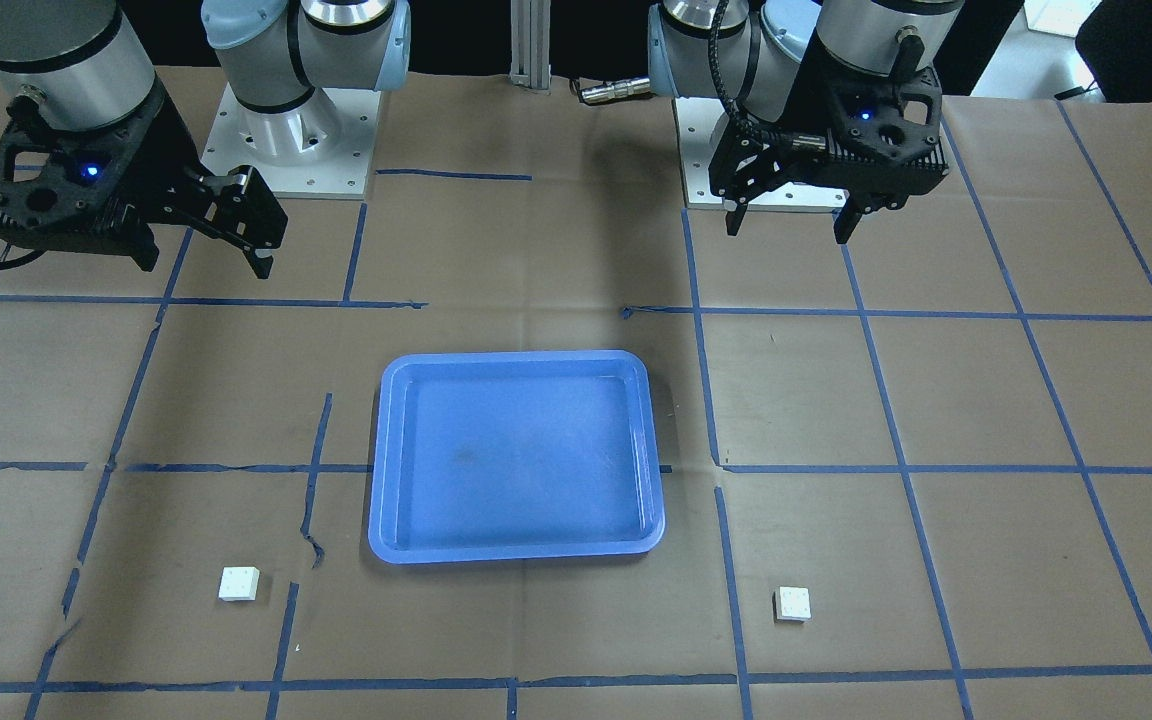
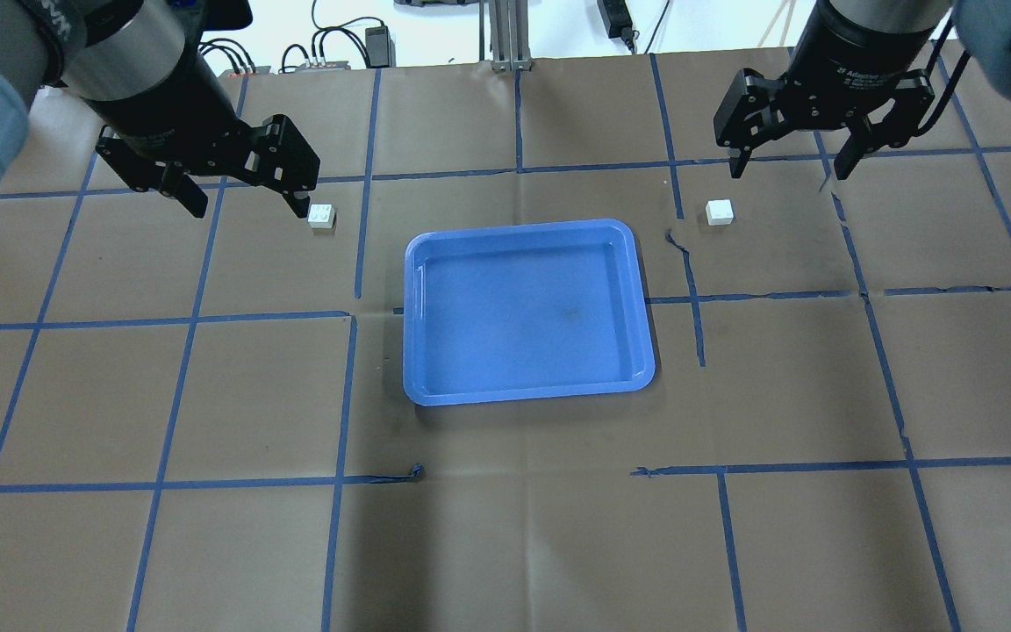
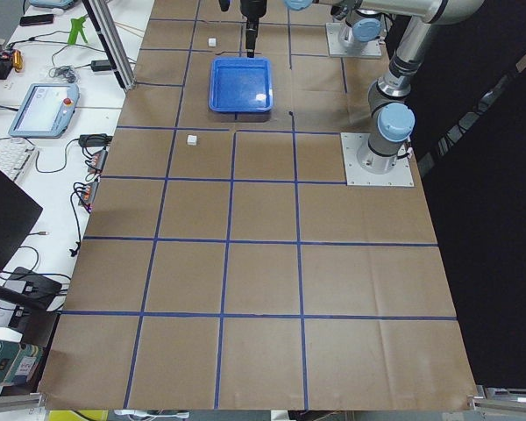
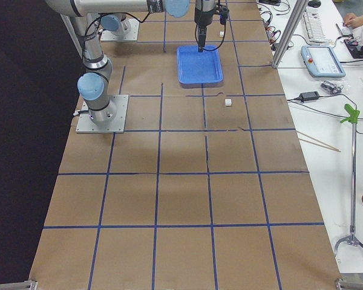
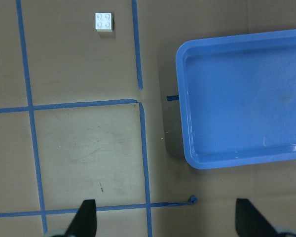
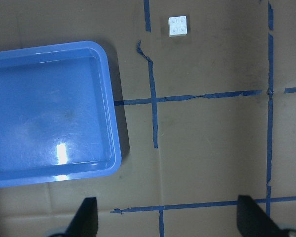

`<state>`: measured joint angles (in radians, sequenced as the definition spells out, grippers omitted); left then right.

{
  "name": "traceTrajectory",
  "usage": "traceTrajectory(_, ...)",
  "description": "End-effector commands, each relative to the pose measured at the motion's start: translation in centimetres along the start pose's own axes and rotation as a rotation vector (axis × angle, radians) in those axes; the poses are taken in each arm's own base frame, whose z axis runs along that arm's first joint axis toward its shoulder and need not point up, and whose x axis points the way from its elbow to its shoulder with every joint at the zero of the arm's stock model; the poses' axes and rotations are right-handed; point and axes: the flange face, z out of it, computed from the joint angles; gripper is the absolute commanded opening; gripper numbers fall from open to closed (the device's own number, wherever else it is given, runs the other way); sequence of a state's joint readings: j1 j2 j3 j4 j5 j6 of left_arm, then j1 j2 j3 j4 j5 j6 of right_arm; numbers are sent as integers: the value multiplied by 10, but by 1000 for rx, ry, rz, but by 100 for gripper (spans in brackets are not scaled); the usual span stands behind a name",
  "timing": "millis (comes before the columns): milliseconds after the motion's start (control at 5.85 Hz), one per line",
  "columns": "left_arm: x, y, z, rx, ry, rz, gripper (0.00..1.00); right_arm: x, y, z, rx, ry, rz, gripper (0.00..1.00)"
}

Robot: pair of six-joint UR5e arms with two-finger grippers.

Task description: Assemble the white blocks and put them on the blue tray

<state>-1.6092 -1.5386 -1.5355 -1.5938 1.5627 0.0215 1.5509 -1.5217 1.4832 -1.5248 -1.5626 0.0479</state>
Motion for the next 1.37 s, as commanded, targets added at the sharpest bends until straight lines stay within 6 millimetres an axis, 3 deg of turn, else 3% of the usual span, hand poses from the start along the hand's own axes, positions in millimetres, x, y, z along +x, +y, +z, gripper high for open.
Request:
traceTrajectory(0, 0, 0, 0, 0, 1, 0, 99, 0, 0, 0, 0, -1, 1, 100)
traceTrajectory(171, -6, -2, 1, 0, 2, 0, 99, 0, 0, 0, 0, -1, 1, 100)
traceTrajectory(342, -34, -20, 18, -26, 6, -49, 99, 0, 0, 0, 0, -1, 1, 100)
traceTrajectory(513, -49, -62, 50, -42, 3, -66, 99, 0, 0, 0, -2, -1, 1, 100)
traceTrajectory(684, -56, -99, 92, -34, 4, -60, 99, 0, 0, 0, -2, -1, 1, 100)
traceTrajectory(855, -73, -131, 149, -31, 6, -44, 99, 0, -1, 2, -3, -1, 1, 100)
traceTrajectory(1197, -122, -168, 227, 7, 4, 39, 99, 0, -3, 4, -3, 7, -19, 100)
